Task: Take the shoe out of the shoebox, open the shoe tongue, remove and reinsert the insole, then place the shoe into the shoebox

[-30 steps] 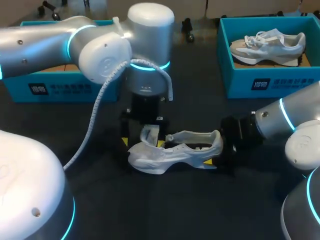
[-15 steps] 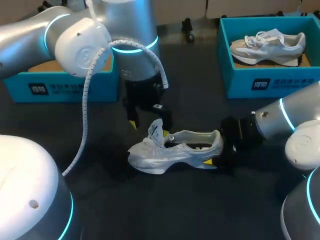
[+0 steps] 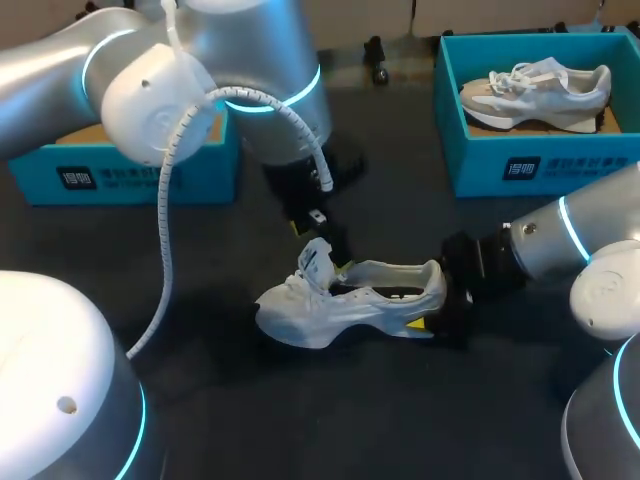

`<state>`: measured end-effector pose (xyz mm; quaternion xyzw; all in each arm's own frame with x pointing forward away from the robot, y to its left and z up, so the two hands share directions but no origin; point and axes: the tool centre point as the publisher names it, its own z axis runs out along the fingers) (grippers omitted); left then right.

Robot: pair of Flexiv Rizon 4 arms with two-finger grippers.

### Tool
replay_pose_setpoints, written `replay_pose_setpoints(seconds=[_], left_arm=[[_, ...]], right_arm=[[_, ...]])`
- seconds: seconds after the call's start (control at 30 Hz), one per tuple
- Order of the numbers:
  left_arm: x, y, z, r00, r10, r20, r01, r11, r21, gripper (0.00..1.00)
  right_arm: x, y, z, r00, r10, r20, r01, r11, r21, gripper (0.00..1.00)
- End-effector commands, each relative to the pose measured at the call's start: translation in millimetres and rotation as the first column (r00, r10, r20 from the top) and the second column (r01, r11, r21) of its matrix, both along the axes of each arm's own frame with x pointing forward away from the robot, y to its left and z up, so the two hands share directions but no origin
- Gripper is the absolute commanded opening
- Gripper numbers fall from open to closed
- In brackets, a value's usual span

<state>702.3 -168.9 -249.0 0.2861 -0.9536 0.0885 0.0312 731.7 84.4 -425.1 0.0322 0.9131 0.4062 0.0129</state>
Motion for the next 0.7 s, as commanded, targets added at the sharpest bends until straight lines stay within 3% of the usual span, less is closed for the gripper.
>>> replay_pose_setpoints(seconds=[0.03, 0.47, 0.7], left_arm=[[-1.5, -3, 1, 0.989, -0.137, 0.050, 0.137, 0.990, 0.016, 1.00], [-1.5, -3, 1, 0.989, -0.137, 0.050, 0.137, 0.990, 0.016, 1.00], [2.5, -20, -6, 0.971, -0.240, 0.012, 0.240, 0.971, -0.006, 1.00]], right_arm=[[0.3, 2, -2, 1.000, -0.002, 0.001, 0.002, 1.000, -0.004, 0.00], [0.3, 2, -2, 1.000, -0.002, 0.001, 0.002, 1.000, -0.004, 0.00], [0.3, 2, -2, 1.000, -0.002, 0.001, 0.002, 1.000, -0.004, 0.00]])
